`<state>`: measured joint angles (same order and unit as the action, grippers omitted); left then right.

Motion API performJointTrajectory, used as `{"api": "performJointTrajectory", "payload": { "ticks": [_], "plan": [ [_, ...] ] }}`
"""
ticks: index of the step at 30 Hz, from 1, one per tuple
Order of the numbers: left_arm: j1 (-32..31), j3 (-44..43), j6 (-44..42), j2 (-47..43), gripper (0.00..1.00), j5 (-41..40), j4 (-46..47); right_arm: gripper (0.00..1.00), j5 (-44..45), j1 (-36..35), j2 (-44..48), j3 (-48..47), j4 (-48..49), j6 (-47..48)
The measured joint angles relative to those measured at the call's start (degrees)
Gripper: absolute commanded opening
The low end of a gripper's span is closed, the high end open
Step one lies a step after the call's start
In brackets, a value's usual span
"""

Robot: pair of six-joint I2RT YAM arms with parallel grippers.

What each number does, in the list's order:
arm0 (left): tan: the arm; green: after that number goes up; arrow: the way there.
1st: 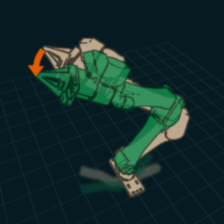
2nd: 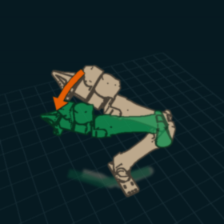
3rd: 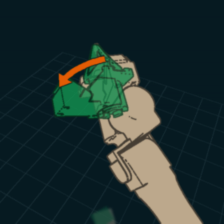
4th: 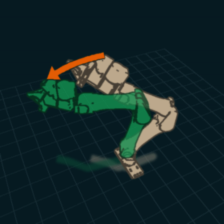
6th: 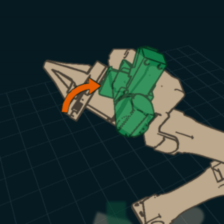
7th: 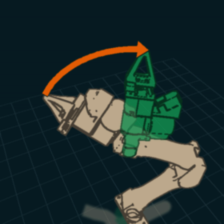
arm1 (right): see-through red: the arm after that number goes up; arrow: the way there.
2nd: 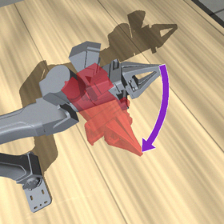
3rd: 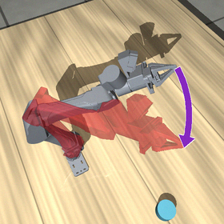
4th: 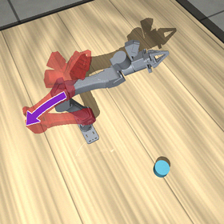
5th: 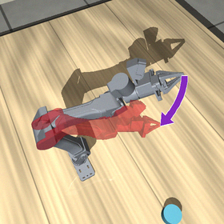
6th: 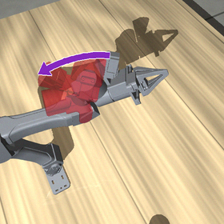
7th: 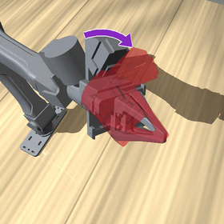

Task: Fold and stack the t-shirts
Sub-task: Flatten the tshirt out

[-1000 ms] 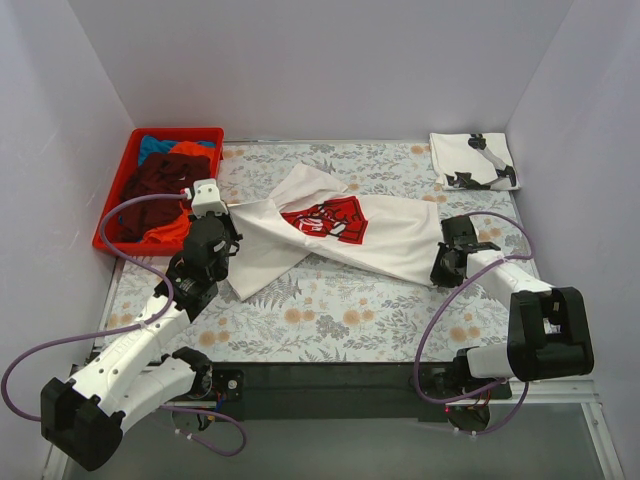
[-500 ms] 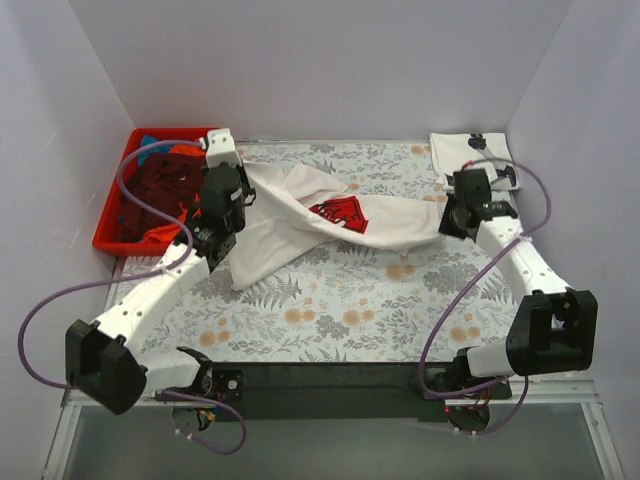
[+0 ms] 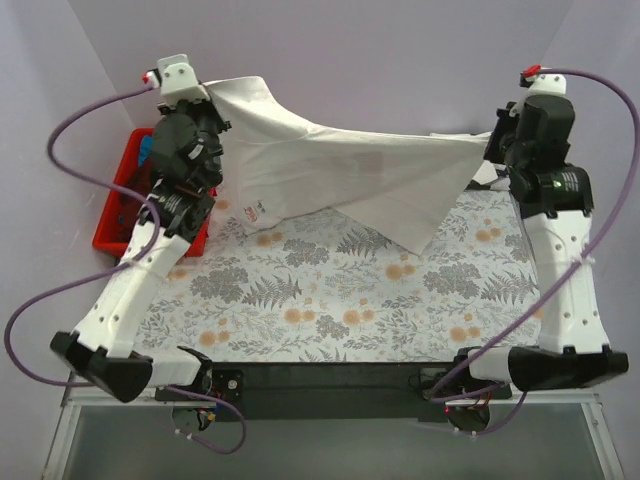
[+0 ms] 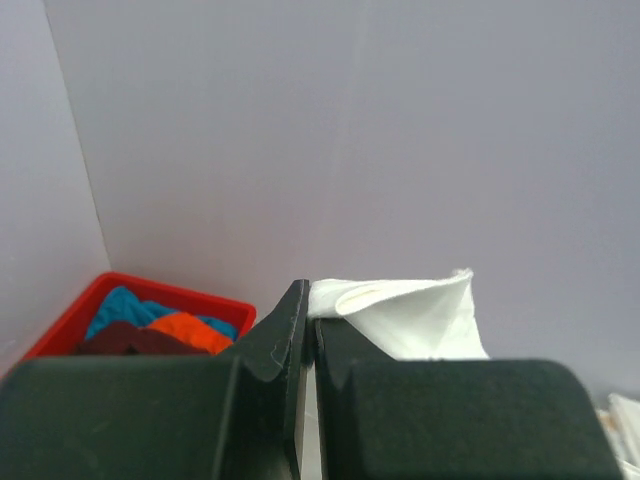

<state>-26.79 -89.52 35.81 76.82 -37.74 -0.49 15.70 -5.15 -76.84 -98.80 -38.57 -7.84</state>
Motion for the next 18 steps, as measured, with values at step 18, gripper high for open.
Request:
{"api": "performJointTrajectory", "payload": {
  "ticks": [18],
  "plan": [
    [-0.13,-14.25,0.37,-25.83,0.0,14.95,-7.54,0.01,-2.1,-0.07,30.14,-10.38,-0.24,11.63]
  ]
}}
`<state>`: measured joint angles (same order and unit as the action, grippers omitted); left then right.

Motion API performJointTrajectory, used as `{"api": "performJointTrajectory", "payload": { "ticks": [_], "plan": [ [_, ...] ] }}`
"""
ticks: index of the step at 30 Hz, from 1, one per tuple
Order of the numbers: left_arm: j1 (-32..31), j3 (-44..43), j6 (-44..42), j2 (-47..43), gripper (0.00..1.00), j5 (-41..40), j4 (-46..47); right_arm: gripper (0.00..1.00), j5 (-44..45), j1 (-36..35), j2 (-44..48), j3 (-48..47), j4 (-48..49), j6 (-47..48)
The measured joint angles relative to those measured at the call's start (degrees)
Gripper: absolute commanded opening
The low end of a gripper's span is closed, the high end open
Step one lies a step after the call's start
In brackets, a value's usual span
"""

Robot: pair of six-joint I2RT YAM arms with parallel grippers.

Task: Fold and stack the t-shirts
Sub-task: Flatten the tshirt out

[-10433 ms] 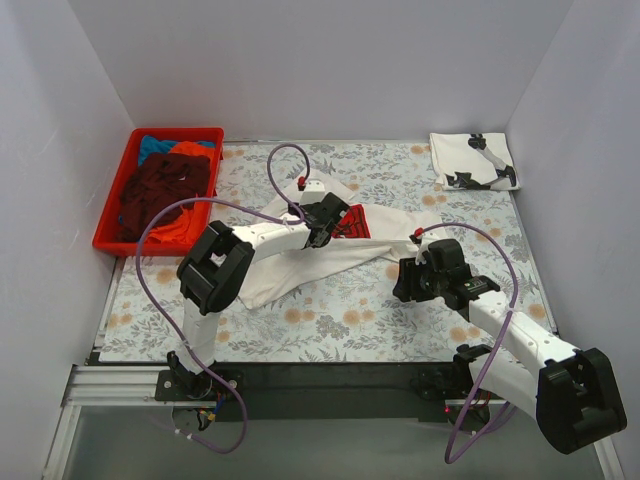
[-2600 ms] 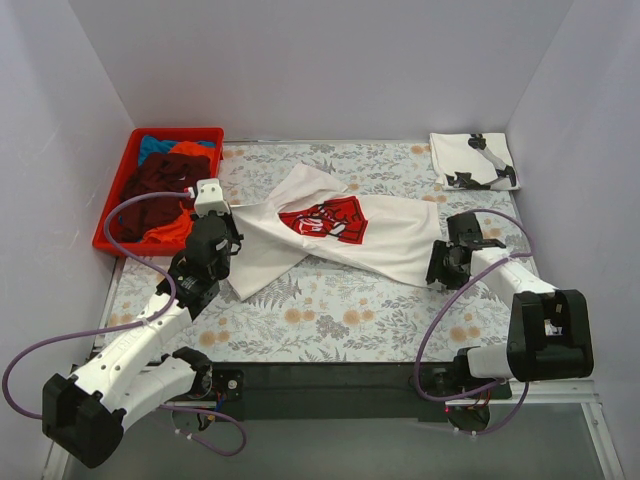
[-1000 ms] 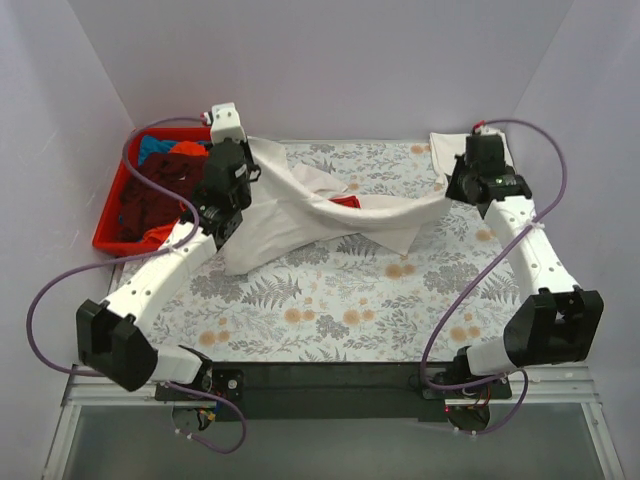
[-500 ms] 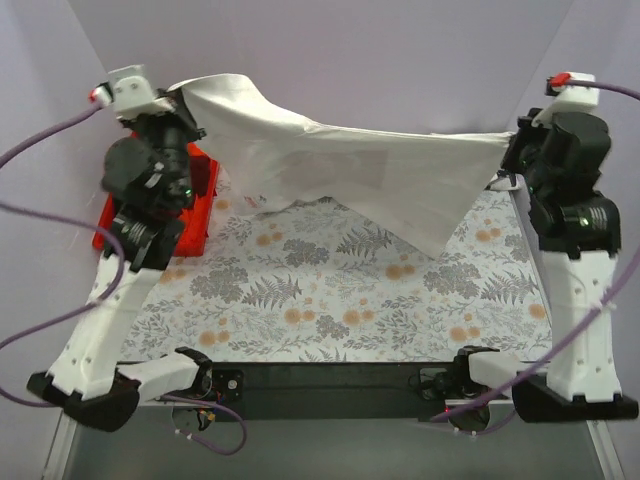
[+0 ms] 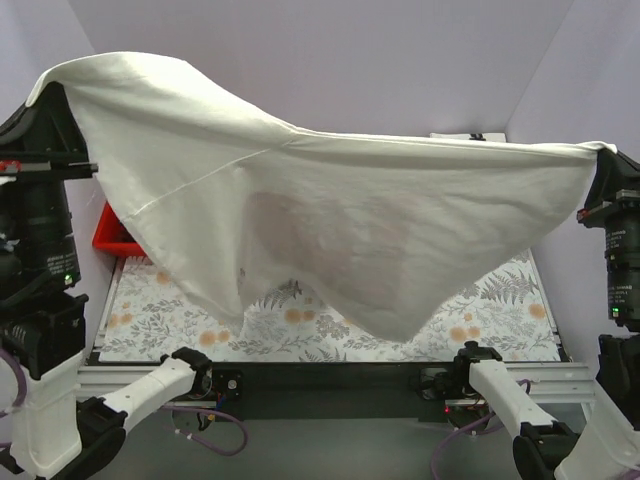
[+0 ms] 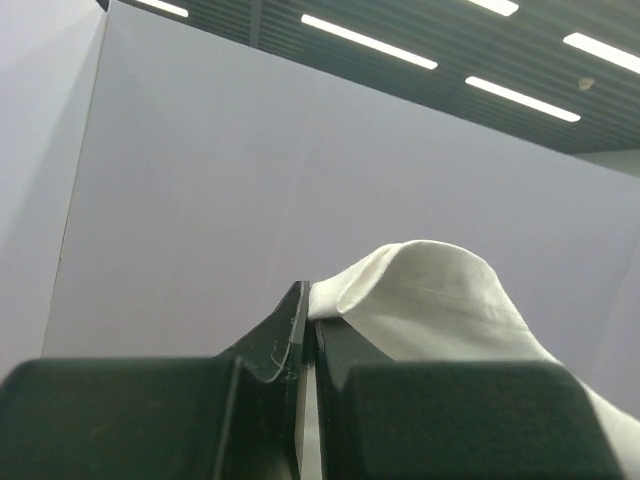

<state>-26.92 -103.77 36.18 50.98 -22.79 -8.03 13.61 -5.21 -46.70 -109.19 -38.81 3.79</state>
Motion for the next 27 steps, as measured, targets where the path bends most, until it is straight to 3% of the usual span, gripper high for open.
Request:
{"api": "performJointTrajectory", "payload": {
  "ticks": [4,7,14,18,22,27],
  "plan": [
    [0.02,-1.2,-2.21,6.16,0.0,-0.39,0.44,0.01,-0.26,0.0,-3.52,1.73,0.5,0.92],
    [0.02,2.43,-3.93,11.41,0.0,-0.7,2.49,0.01,-0.63,0.02,-6.01,8.33,2.93,0.98],
    [0.22,23.74,-7.1,25.2,0.0,-1.07,13.79,0.01,-2.36,0.24,-9.6,41.51,19.58,-1.09],
    [0.87,28.87,-8.66,40.13,0.0,-1.62,20.2,0.01,-1.84,0.26,-21.31,53.75,29.14,-3.63],
    [2.64,29.38,-8.26,54.45,0.0,-1.33,24.7,0.01,-0.15,0.39,-33.99,55.36,35.93,-5.16],
    [4.81,26.38,-7.15,66.4,0.0,-0.46,25.88,0.01,-0.7,0.96,-48.92,49.42,41.03,-4.98]
  ]
}}
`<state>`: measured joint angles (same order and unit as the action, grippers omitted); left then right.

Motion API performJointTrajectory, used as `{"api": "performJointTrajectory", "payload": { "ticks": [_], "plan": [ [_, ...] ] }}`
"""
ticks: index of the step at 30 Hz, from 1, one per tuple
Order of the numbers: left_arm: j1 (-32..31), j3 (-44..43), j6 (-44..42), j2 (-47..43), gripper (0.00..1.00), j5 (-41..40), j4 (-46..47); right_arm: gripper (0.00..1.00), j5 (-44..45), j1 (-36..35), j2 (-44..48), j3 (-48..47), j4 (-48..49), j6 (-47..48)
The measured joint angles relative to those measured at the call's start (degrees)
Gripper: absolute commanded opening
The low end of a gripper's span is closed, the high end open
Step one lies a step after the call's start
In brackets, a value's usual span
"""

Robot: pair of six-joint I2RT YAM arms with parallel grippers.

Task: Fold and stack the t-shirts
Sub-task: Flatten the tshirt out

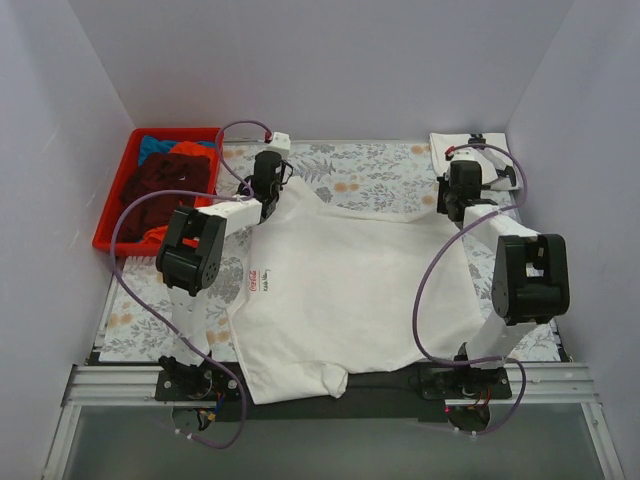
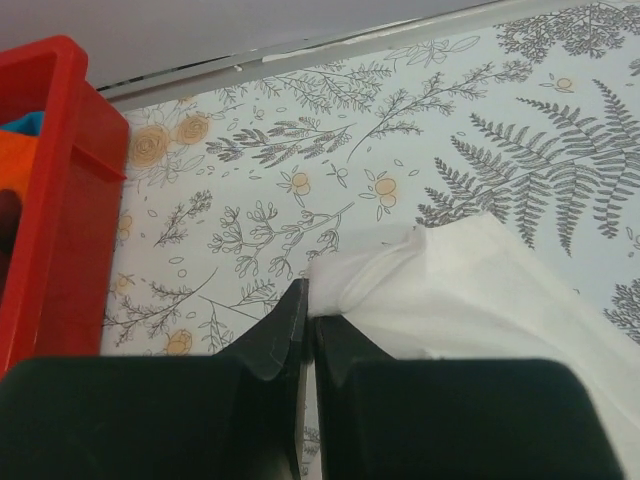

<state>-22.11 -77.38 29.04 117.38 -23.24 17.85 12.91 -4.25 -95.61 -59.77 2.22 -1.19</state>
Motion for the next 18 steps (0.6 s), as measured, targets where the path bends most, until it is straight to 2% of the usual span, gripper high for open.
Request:
{"api": "performJointTrajectory", "payload": {
  "ticks": [8,18],
  "plan": [
    [2.1,-5.86,2.78,3.67,0.0,2.03,0.66,0.01,-3.76,0.46,-9.18,-7.89,1.75,0.35],
    [3.58,-9.99,6.84,4.39,0.0,4.02,-1.88,0.01,-6.1,1.44,-12.02,-9.81,2.25,0.0]
  ]
}}
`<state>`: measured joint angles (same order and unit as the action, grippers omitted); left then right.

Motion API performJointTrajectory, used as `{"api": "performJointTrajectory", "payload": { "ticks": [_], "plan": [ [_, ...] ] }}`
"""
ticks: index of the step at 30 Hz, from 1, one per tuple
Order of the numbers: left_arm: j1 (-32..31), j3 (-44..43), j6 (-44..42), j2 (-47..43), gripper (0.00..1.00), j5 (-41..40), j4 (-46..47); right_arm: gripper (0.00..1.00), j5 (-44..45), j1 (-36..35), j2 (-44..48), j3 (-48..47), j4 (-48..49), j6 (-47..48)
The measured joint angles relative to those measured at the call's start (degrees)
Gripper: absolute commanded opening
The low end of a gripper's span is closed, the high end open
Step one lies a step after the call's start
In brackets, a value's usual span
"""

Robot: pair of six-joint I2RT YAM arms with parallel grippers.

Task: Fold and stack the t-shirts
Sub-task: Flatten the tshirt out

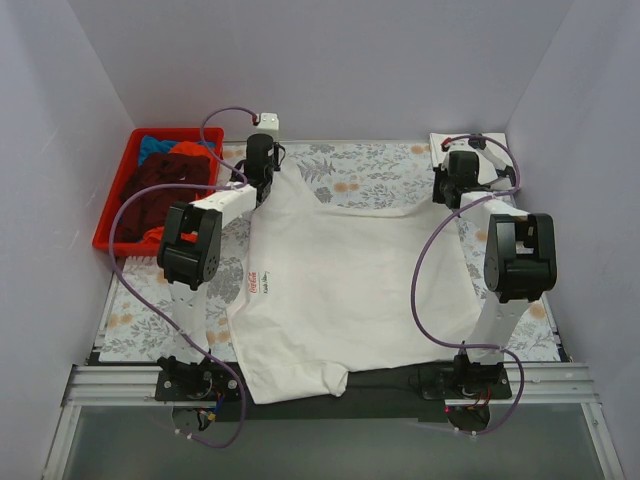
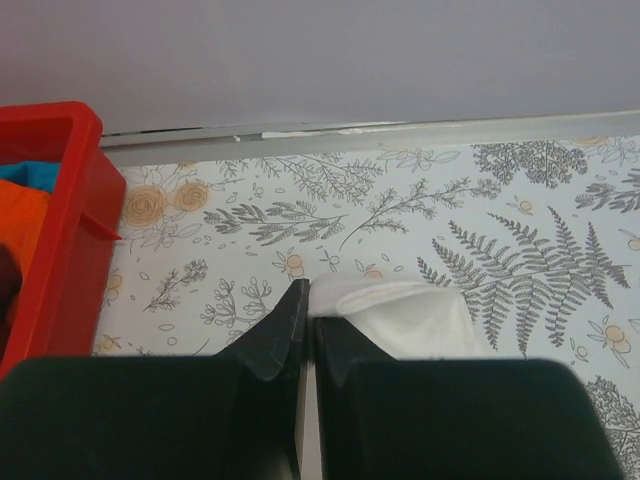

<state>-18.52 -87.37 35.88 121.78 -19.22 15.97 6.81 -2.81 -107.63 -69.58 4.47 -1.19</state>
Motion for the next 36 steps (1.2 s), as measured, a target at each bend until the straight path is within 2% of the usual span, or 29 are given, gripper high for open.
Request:
{"api": "performJointTrajectory", "payload": {
  "ticks": [15,28,36],
  "plan": [
    [0.79,-7.76,2.03,3.32,0.01,1.49,-4.07,0.01,-0.98,3.34,-2.34,-3.67,-0.94,-3.41],
    [0.79,1.81,2.99,0.17,0.02,2.21,-7.1,0.01,-2.51,5.05,2.19,-1.38,-4.96,-6.36],
    [0.79,2.56,7.69,-2.71,0.04,8.39,-7.06,0.01,2.56,6.34,8.31,0.7,-6.51,-7.56]
  ]
}}
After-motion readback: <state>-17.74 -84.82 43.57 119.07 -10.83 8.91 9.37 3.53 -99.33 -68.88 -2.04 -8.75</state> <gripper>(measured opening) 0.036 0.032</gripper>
